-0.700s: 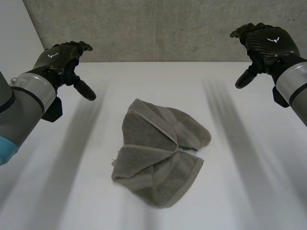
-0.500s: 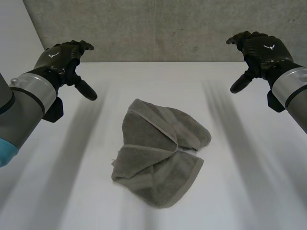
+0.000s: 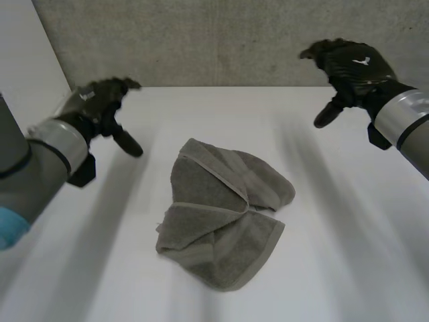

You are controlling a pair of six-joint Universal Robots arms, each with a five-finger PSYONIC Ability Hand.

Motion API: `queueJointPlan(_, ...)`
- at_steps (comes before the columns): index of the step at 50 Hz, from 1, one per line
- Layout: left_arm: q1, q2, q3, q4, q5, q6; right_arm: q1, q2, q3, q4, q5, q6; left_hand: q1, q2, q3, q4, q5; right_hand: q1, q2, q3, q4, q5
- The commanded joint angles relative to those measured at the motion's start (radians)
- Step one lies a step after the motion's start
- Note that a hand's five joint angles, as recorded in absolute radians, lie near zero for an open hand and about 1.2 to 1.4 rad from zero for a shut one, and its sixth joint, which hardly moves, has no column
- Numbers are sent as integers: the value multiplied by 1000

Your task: Fold the towel.

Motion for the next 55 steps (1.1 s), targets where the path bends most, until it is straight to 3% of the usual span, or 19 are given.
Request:
queueJointPlan(1,-77,2,-207,3,-7,-6,10,120,-76,3,-324,-244,-65,-34,-43,-50,-37,-60,-77,-7,-60,-63)
queueJointPlan(7,-105,-1,-297,52,-49,-14,67,250,-160,63,-403,-392,-65,-34,-43,-50,-37,-60,-77,-7,-60,-63)
queueJointPlan(14,-169,-66,-300,134,-190,-59,109,353,-196,100,-413,-592,-68,-37,-43,-50,-40,-60,-77,-7,-60,-63)
queueJointPlan(22,-194,-159,-272,151,-213,-65,153,460,-212,141,-441,-801,-54,-22,-43,-50,-25,-60,-77,-7,-60,-63)
queueJointPlan(30,-232,-216,-269,156,-210,-69,190,514,-216,149,-476,-947,396,427,-43,-50,424,-60,-77,-7,-60,-63)
queueJointPlan(32,-237,-224,-265,164,-204,-82,198,514,-217,147,-476,-962,629,660,-43,-50,658,-26,-43,-7,-60,-29)
queueJointPlan(34,-238,-228,-258,167,-204,-89,202,514,-223,141,-479,-976,750,781,-43,-50,778,259,242,-7,-60,257)
queueJointPlan(35,-243,-234,-249,167,-199,-97,202,514,-223,141,-479,-976,838,869,-43,-50,866,261,244,-7,-60,259)
queueJointPlan(37,-246,-241,-242,167,-188,-105,205,505,-231,138,-478,-977,941,972,-43,-50,969,869,852,-7,-60,866)
queueJointPlan(38,-246,-242,-231,167,-168,-115,205,505,-231,138,-478,-977,1110,1141,-43,-50,1139,872,855,-7,-60,869)
queueJointPlan(39,-246,-242,-231,167,-168,-115,207,499,-232,140,-479,-979,1112,1143,-43,-50,1140,1159,1142,-7,-60,1156)
queueJointPlan(46,-166,-148,-145,161,-116,-140,199,408,-235,137,-430,-905,1135,1166,-43,-50,1163,1162,1145,-7,-60,1159)
queueJointPlan(48,-136,-102,-125,161,-115,-137,195,335,-237,120,-319,-738,1135,1166,-43,-50,1163,1162,1145,-7,-60,1159)
queueJointPlan(49,-135,-101,-125,161,-115,-137,195,335,-237,120,-318,-737,1135,1166,-43,-50,1163,1162,1145,-7,-60,1159)
queueJointPlan(50,-114,-68,-99,162,-113,-134,191,289,-235,91,-226,-600,1135,1166,-43,-50,1163,1162,1145,-7,-60,1159)
queueJointPlan(51,-102,-45,-67,162,-110,-132,191,289,-235,91,-225,-598,1135,1166,-43,-50,1163,1162,1145,-7,-60,1159)
queueJointPlan(53,-99,-26,-33,159,-101,-132,172,196,-208,23,-60,-324,1135,1166,-43,-50,1163,1162,1145,-7,-60,1159)
queueJointPlan(54,-93,-9,-6,155,-89,-134,172,195,-208,23,-59,-322,1135,1166,-43,-50,1163,1162,1145,-7,-60,1159)
queueJointPlan(55,-93,-9,-5,155,-88,-134,168,151,-193,12,-6,-207,1135,1166,-43,-50,1163,1162,1145,-7,-60,1159)
